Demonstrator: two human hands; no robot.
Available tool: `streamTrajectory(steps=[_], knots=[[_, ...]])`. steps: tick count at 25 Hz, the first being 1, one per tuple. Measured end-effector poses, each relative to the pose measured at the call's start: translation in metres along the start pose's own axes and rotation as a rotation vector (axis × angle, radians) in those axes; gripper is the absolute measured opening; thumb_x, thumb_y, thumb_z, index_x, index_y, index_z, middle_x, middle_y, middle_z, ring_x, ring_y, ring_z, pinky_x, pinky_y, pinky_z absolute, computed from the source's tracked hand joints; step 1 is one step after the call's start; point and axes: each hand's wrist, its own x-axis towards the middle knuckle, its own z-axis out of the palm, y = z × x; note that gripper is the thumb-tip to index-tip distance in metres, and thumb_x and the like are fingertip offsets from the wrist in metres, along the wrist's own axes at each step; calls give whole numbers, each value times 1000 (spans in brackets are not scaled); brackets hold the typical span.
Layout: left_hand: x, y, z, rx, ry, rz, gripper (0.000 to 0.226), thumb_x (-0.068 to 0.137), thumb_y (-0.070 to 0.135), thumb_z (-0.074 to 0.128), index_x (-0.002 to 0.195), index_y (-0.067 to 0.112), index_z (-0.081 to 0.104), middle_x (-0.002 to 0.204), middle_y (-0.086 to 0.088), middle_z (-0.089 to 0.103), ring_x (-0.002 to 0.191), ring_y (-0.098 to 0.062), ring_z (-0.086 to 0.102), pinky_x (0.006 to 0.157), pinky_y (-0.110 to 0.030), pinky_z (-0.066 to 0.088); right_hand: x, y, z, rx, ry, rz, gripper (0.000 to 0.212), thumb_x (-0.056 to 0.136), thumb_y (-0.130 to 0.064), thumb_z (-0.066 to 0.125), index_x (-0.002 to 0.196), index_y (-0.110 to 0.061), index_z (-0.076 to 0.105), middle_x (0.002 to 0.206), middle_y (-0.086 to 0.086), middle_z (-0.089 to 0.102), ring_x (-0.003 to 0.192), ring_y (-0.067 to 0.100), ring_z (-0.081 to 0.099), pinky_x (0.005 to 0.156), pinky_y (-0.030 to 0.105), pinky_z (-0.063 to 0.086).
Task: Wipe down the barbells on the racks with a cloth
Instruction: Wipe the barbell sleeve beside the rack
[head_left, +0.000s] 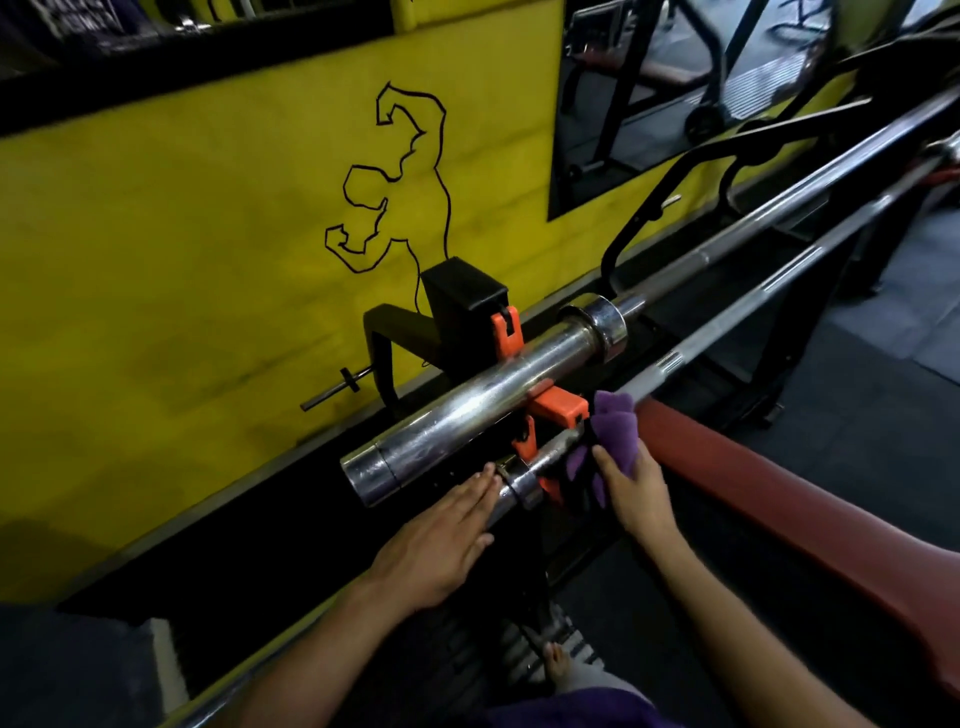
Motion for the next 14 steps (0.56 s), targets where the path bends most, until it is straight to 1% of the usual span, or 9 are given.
streamTrajectory(steps=[1, 2, 3, 4, 6, 8, 10, 12, 14], knots=[[-2, 0, -4, -34, 0, 20, 69, 101, 52, 10, 160, 23, -11, 167, 7, -18, 153, -4, -14, 126, -28, 3, -9, -10, -11, -73, -2, -145, 32, 93, -11, 67, 125, -14, 62, 109, -1, 69, 97, 10, 63, 84, 22, 48], [-6, -2, -7, -60, 1, 36, 69, 101, 51, 13, 160, 24, -10, 166, 10, -19, 152, -1, -16, 125, -25, 0, -17, -21, -18, -190, -26, -308, 38, 90, -10, 67, 128, -16, 62, 113, -3, 67, 99, 9, 62, 86, 23, 48], [-13, -3, -9, -73, -6, 42, 69, 102, 50, 16, 160, 25, -11, 165, 12, -20, 150, 2, -18, 124, -22, -4, -22, -29, -17, -341, -62, -426, 46, 85, -13, 67, 130, -17, 61, 120, -1, 64, 103, 12, 61, 87, 27, 49], [-20, -5, -10, -74, -16, 42, 69, 102, 50, 18, 160, 26, -12, 164, 14, -22, 149, 4, -20, 123, -21, -7, -27, -39, -9, -497, -116, -491, 53, 80, -19, 67, 133, -19, 59, 128, 1, 58, 107, 17, 59, 88, 31, 50], [-33, -10, -8, -55, -15, 43, 70, 102, 49, 20, 160, 26, -11, 165, 15, -22, 150, 3, -19, 124, -24, -6, -31, -49, 14, -762, -239, -474, 59, 79, -33, 65, 137, -24, 55, 143, 2, 47, 117, 23, 58, 87, 37, 54], [-41, -12, -5, -36, -10, 45, 70, 101, 50, 19, 160, 26, -11, 166, 13, -20, 151, 1, -16, 125, -28, -3, -28, -62, 26, -881, -362, -416, 59, 83, -39, 64, 139, -25, 53, 144, 2, 47, 122, 28, 58, 91, 41, 54], [-40, -14, -5, -27, -1, 54, 69, 102, 50, 18, 159, 27, -13, 166, 12, -19, 151, 0, -16, 126, -27, 0, -18, -84, 22, -897, -489, -318, 52, 87, -35, 66, 136, -21, 56, 135, 5, 58, 121, 30, 59, 96, 39, 50], [-41, -13, -5, -22, 2, 63, 68, 103, 48, 20, 159, 27, -13, 166, 11, -18, 151, 0, -16, 126, -26, 0, -14, -108, 16, -942, -602, -188, 42, 90, -32, 65, 128, -16, 61, 119, 7, 67, 109, 27, 64, 92, 36, 50], [-42, -12, -7, -47, 13, 65, 67, 106, 44, 25, 159, 27, -13, 166, 12, -19, 151, 0, -16, 126, -26, 0, -11, -125, 18, -1093, -695, -101, 36, 92, -35, 63, 122, -14, 62, 111, 7, 68, 98, 23, 65, 88, 36, 52]])
